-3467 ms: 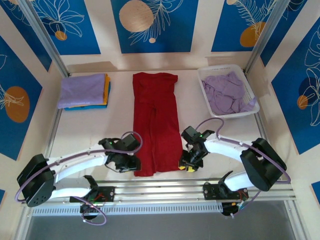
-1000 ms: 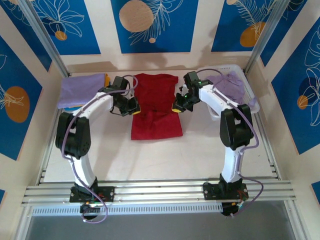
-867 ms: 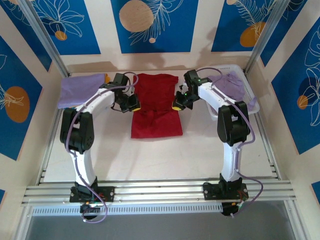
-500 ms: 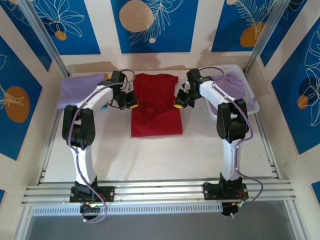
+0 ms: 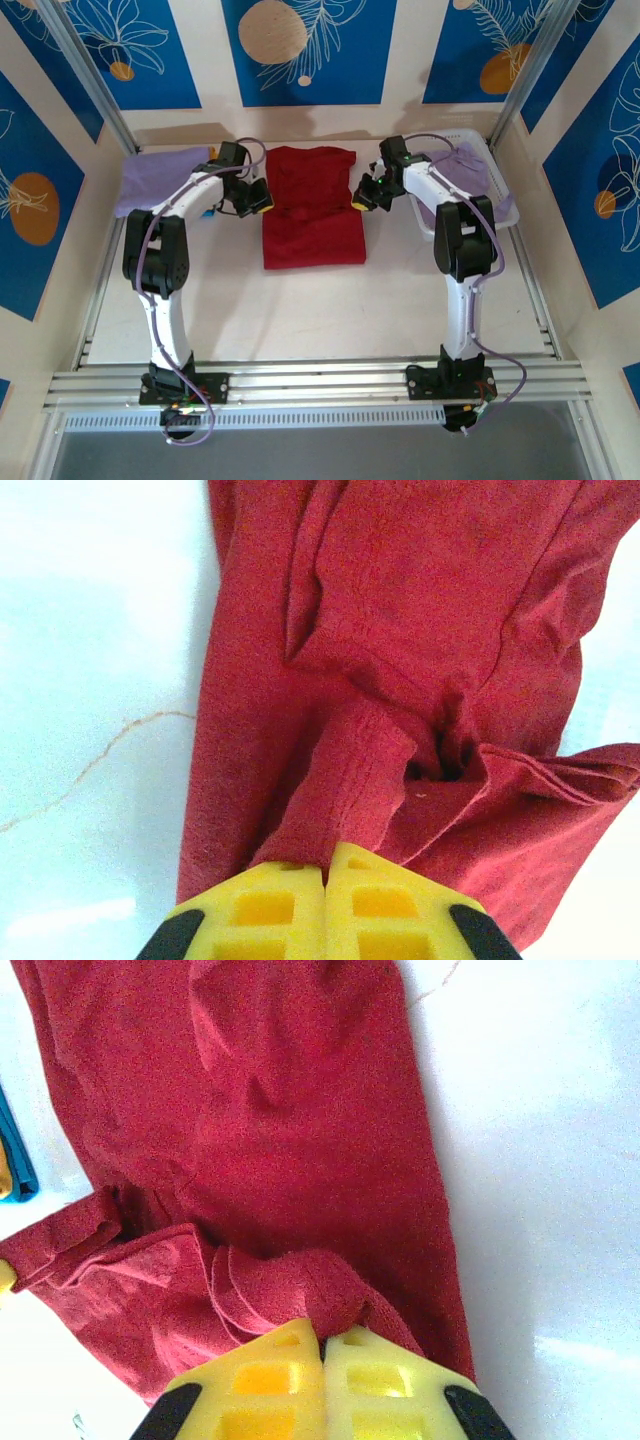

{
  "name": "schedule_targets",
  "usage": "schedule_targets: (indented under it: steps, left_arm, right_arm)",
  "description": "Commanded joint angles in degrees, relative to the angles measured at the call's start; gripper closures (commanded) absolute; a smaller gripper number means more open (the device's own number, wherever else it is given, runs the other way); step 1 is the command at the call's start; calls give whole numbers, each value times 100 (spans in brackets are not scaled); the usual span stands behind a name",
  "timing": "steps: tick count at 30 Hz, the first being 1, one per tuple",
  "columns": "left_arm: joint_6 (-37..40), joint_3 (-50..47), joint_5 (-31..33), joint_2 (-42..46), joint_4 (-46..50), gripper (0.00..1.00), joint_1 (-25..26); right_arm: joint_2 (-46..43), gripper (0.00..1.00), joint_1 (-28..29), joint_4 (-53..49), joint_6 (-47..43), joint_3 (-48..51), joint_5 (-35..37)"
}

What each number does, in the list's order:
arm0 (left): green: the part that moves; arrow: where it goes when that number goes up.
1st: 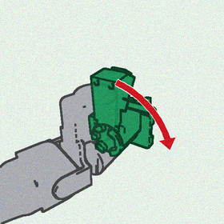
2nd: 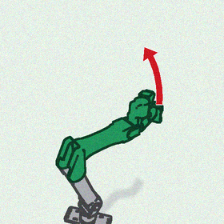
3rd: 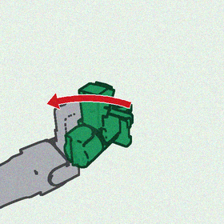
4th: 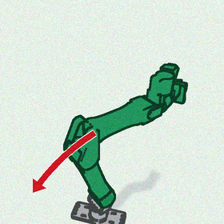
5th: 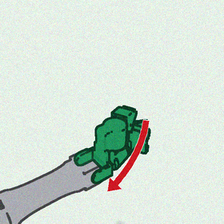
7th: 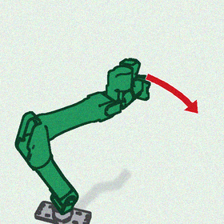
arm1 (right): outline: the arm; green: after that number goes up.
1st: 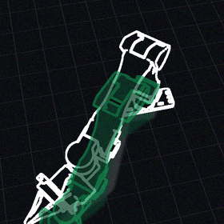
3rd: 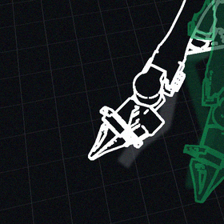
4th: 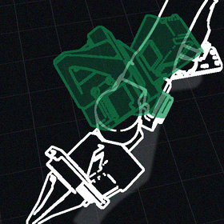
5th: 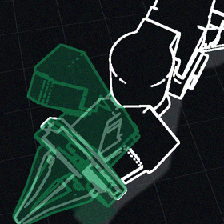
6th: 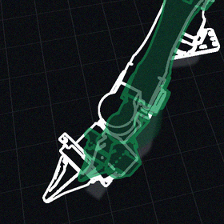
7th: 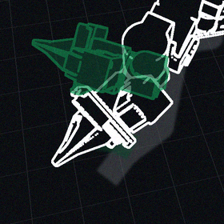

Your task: Fold and stack the t-shirts

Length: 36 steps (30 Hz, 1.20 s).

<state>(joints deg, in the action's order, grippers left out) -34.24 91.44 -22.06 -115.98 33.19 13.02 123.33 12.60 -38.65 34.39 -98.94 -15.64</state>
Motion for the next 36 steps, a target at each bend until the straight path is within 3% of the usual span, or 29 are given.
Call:
schedule_targets:
  steps: [1, 8, 9, 10, 12, 17, 26, 36]
  left_arm:
    - [-158, 234, -134, -210, -146, 100, -170]
    - [-422, 131, -103, -134, -560, 100, -245]
    - [-484, 207, -224, -217, -540, 100, -273]
    - [-519, 313, -286, -306, -462, 97, -289]
    - [-563, 438, -282, -411, -414, 71, -313]
    - [-608, 283, -142, -56, -505, 49, -329]
    - [-789, -1117, -197, 958, -898, 48, 75]
    - [-990, -2490, -27, 1079, -1498, 47, 970]
  right_arm:
    - [218, 100, -117, -153, -55, -321, -289]
    - [364, 100, -144, -374, -237, -654, -500]
    - [405, 94, -136, -431, -261, -722, -522]
    - [435, 88, -136, -496, -292, -801, -573]
    - [405, 72, -141, -591, -354, -914, -525]
    - [-99, 58, -149, -846, -507, -737, -268]
    - [-1179, 53, 245, -427, -237, 842, -519]
    - [-859, 53, 635, 47, 25, 1819, -619]
